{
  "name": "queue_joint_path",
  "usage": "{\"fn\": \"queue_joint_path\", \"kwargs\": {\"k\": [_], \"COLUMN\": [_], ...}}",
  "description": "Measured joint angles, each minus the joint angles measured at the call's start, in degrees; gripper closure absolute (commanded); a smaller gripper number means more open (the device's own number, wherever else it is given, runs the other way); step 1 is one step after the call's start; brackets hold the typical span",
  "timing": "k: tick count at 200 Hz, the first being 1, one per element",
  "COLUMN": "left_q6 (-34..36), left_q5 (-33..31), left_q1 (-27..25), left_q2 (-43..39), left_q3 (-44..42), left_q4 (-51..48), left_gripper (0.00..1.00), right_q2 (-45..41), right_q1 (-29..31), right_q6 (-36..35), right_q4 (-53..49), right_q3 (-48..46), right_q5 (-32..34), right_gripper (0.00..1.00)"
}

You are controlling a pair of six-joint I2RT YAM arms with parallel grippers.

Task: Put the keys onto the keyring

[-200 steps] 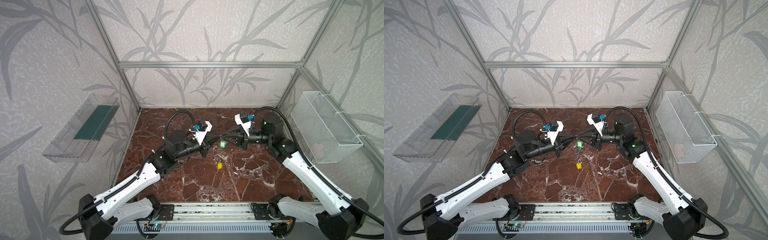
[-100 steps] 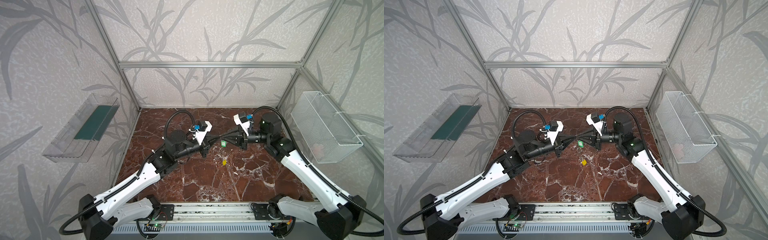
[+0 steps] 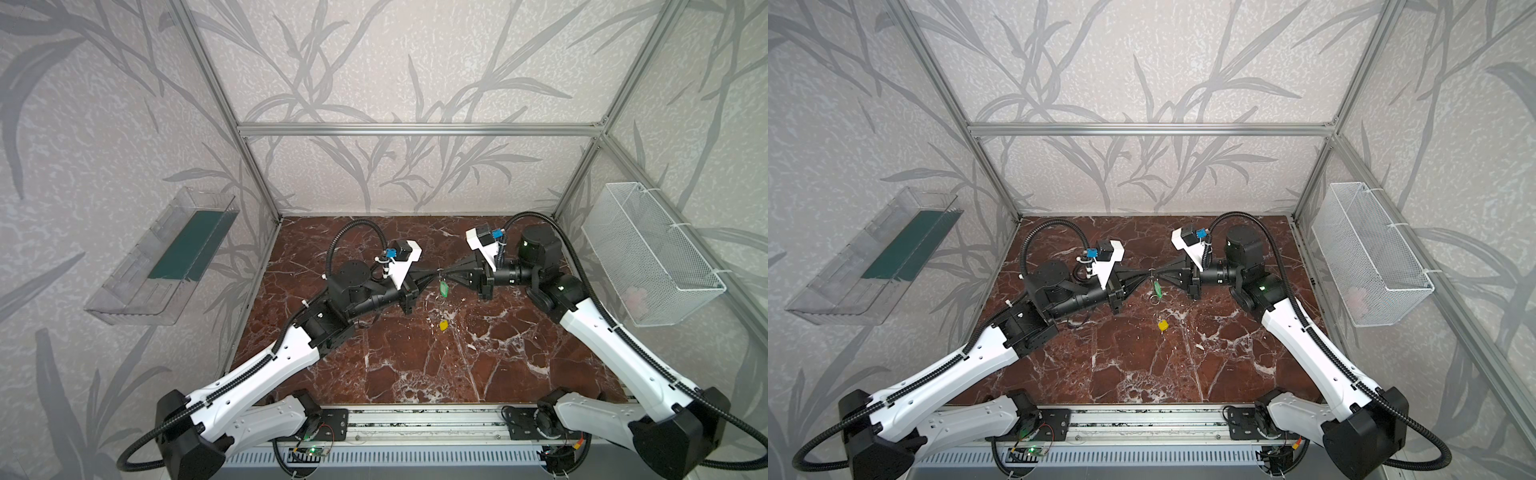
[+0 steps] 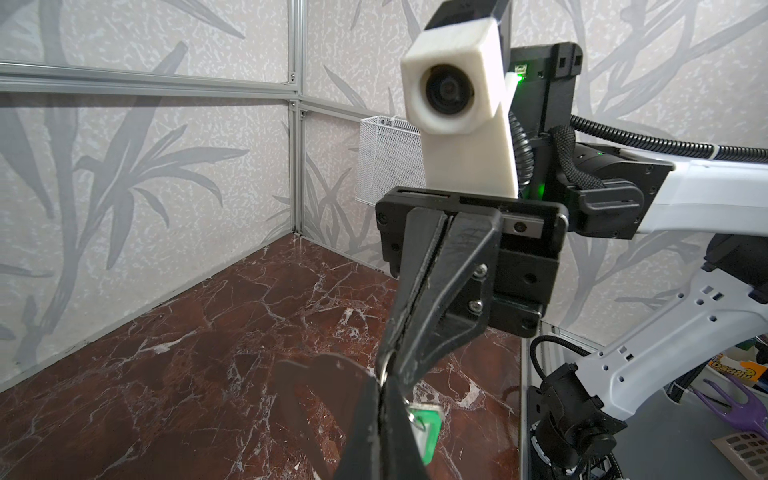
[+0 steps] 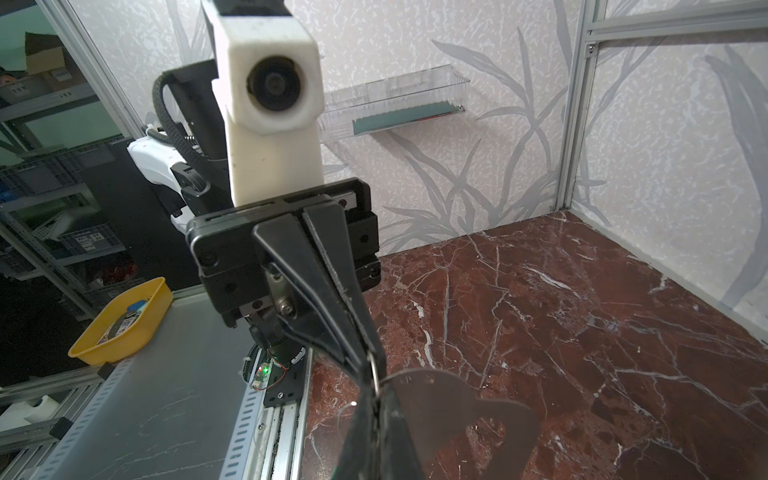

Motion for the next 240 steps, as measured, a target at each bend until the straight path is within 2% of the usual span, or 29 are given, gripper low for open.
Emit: {"fn": "queue_joint_path", "kwargs": {"k": [21,48,69,119,157,186,240], "left_q6": [-0.04,0.42,2.12,8.96,16.55,22.71,33.09], "left_q5": [-0.68,-2.82,-5.16,-11.43,-12.44,-12.37,-12.26], "left_q1": [0.00,-0.07,-0.07,-0.04,-0.02,-0.17,-2.12], "left_q2": [0.00,0.00,-0.09,-1.25,-0.46,0.83,1.42], "left_q3": [0.00,0.24,1.44,7.87,16.76,20.81,17.75], "left_q4": [-0.33,-2.14,-5.49,-18.21,-28.02,-31.71,-30.49], "left_gripper": [1.00,0.84,0.78,0.79,0.84,0.84,0.84], "right_q2": [0.09,0.68,1.44,4.68,8.96,10.49,11.02], "right_q1": [0.09,0.50,0.85,0.87,1.14,1.29,1.29], "right_q6": [-1.05,-4.52,-8.61,-19.96,-29.00,-34.36,-38.93], "right_q4": [-0.85,-6.67,-13.29,-29.90,-40.35,-43.63,-44.00], "right_q3": [0.28,2.75,5.88,17.18,25.62,26.69,26.69], "right_q5": [0.70,2.36,4.72,11.47,16.26,17.86,16.24], "right_gripper": [1.00,1.00,1.00,1.00,1.00,1.00,1.00]}}
